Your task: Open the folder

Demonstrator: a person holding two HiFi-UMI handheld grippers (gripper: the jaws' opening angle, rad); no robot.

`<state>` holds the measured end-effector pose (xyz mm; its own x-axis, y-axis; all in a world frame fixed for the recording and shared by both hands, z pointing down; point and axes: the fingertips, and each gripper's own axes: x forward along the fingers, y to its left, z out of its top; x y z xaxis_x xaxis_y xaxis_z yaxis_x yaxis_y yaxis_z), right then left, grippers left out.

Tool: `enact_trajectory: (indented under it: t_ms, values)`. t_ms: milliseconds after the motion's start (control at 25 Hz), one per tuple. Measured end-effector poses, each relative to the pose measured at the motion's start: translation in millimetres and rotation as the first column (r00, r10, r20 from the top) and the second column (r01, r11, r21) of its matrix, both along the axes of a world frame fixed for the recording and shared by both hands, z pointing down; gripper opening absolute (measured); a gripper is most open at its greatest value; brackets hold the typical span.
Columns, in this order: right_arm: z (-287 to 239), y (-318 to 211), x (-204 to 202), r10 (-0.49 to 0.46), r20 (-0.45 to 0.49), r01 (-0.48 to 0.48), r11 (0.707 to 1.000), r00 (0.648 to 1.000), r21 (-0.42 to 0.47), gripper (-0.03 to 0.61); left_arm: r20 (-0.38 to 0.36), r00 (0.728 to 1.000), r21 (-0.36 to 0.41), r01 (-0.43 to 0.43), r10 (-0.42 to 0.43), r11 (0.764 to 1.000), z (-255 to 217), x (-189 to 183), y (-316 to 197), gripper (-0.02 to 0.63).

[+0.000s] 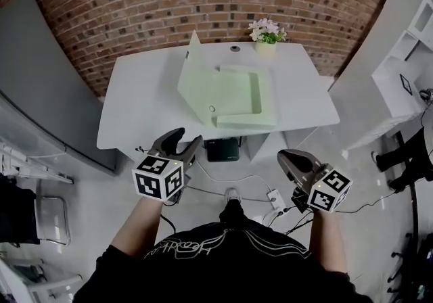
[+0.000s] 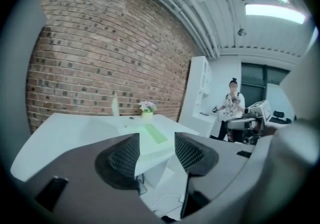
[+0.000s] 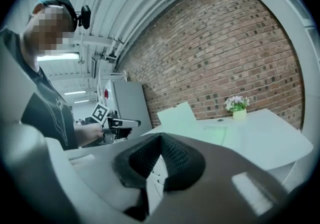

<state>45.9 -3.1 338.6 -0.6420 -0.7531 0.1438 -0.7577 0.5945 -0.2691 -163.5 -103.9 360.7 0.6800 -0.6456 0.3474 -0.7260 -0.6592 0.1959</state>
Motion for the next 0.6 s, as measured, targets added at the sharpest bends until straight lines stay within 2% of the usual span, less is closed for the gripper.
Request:
enact_trajectory:
  t_ms: [120,240,280,360,480,600]
  values:
    - [-10,20,-16,-0.03,0.036,0.029,0.999,0.999,0.023,0.002,-0.073,0.98,-0.033,-0.189,0.187,0.981,-11,30,46,0.219]
    - [-11,37,-31,-0.063,0.058,0.061,0.998,0.996,0.033,0.002,-0.142,0.942,-0.046,-0.314,0.304,0.948,-24,50,80,0.216]
    - [-12,42,-35,-0.071,0.082,0.068,0.997,0.994,0.034,0.002,-0.154,0.932,-0.046,-0.338,0.328,0.94,-26,54,89,0.215]
    - [-16,52,-37,-0.078,0.155,0.072,0.997,0.985,0.04,0.002,-0.178,0.915,-0.046,-0.375,0.362,0.926,-29,61,103,0.159]
    - [-23,59,-34,-0.074,0.252,0.065,0.997,0.965,0.045,0.002,-0.241,0.894,-0.055,-0.402,0.378,0.914,-34,68,116,0.143]
    - [-25,64,-29,-0.063,0.291,0.055,0.998,0.955,0.038,0.002,-0.292,0.89,-0.068,-0.385,0.351,0.92,-35,70,119,0.022]
